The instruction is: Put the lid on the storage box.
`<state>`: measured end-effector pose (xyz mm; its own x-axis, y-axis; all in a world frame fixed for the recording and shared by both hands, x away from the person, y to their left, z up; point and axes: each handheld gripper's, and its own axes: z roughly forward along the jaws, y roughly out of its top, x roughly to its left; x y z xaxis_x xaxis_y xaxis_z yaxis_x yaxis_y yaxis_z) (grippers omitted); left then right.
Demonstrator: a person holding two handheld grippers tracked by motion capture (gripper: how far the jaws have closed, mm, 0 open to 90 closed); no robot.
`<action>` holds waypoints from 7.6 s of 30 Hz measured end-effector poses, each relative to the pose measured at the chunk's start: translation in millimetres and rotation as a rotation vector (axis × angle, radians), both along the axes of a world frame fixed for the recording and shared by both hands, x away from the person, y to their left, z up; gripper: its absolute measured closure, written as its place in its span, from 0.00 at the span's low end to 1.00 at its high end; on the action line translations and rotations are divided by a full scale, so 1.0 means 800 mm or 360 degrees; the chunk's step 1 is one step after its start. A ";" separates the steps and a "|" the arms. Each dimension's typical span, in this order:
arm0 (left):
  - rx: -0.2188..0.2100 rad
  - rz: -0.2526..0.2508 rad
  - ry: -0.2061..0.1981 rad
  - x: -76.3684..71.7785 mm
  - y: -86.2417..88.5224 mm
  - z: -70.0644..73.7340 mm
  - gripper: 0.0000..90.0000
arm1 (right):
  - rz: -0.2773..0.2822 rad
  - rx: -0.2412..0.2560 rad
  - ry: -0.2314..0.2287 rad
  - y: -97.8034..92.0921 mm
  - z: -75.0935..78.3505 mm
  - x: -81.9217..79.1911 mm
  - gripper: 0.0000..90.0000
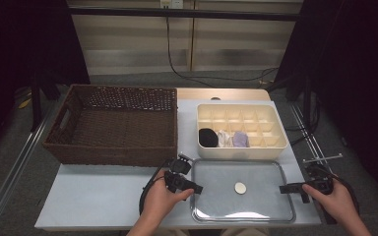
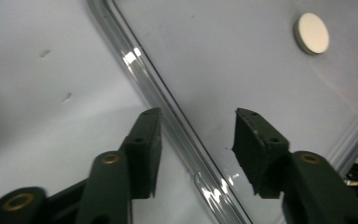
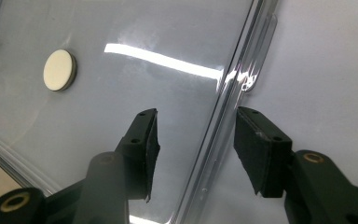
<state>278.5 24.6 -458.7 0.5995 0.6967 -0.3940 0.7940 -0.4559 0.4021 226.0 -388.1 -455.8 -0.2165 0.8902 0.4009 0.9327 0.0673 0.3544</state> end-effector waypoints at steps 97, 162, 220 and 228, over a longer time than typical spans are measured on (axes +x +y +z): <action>-0.0115 0.0334 0.0214 0.003 -0.001 -0.004 0.54 | -0.0157 0.0030 0.0083 -0.003 -0.004 0.002 0.72; 0.0037 0.0389 0.0224 0.009 -0.006 0.006 0.78 | -0.0196 0.0137 0.0045 -0.014 -0.009 -0.003 0.79; -0.0230 0.0547 0.0005 0.122 -0.013 0.094 0.88 | -0.0425 0.0190 -0.0300 -0.034 0.082 0.100 0.87; -0.0240 0.0595 0.0033 0.147 -0.022 0.095 0.88 | -0.0497 0.0192 -0.0308 -0.039 0.081 0.128 0.87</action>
